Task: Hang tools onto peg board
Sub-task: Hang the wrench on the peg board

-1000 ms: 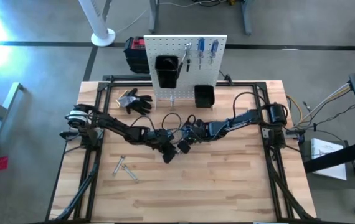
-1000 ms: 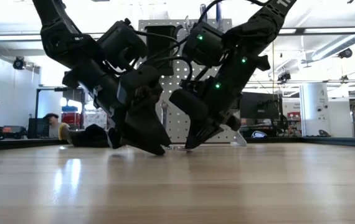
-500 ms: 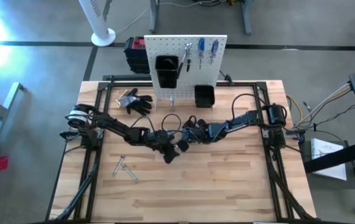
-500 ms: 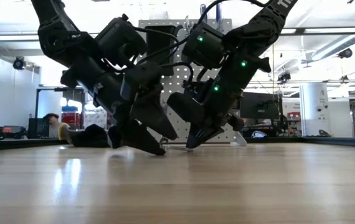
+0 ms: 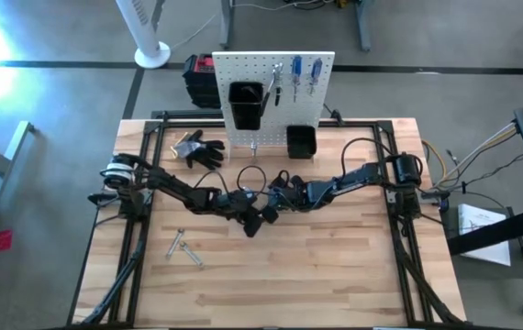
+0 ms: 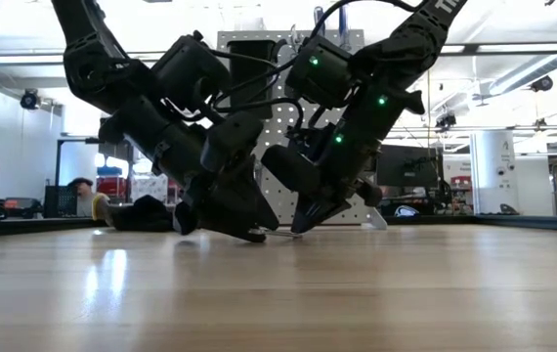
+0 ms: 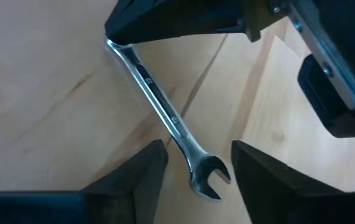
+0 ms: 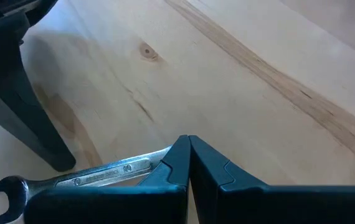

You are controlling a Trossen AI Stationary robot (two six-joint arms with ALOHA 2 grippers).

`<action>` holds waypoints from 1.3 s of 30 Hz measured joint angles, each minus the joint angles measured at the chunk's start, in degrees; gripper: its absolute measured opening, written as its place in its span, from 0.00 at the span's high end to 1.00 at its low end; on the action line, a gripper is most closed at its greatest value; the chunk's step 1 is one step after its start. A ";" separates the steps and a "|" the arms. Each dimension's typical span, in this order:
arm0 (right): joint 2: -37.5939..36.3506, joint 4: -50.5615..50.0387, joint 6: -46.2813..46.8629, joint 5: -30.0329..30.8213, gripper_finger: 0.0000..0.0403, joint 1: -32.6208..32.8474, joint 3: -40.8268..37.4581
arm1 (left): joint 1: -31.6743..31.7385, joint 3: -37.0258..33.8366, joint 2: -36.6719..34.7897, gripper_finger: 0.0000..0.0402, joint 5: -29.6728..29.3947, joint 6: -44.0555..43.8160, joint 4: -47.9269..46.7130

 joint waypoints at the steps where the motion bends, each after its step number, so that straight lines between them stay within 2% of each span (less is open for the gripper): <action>1: 0.00 0.10 0.00 -0.03 1.00 -0.01 0.00 | 0.05 0.00 0.02 0.58 0.41 -0.21 -0.08; 6: 0.02 0.69 -0.04 -0.19 1.00 -0.06 -0.04 | 0.09 0.10 1.99 0.67 1.00 -2.15 0.97; 18: 0.02 1.09 -0.26 -0.34 1.00 -0.10 -0.04 | 0.00 2.69 4.68 0.71 0.89 1.30 -0.98; 25: 0.02 1.14 -0.35 -0.17 1.00 -0.22 -0.04 | 0.20 2.73 4.70 0.95 0.89 2.04 -1.64; 27: 0.02 1.27 -0.38 -0.31 1.00 -0.34 0.04 | 0.18 2.73 4.76 0.98 1.07 2.54 -1.40; 34: 0.02 1.23 -0.43 -0.11 1.00 -0.43 0.02 | 0.17 2.73 4.35 0.99 1.16 2.82 -1.60; 39: 0.08 1.77 1.39 2.97 1.00 -0.12 0.01 | 0.17 2.39 0.61 0.98 0.86 4.27 -5.44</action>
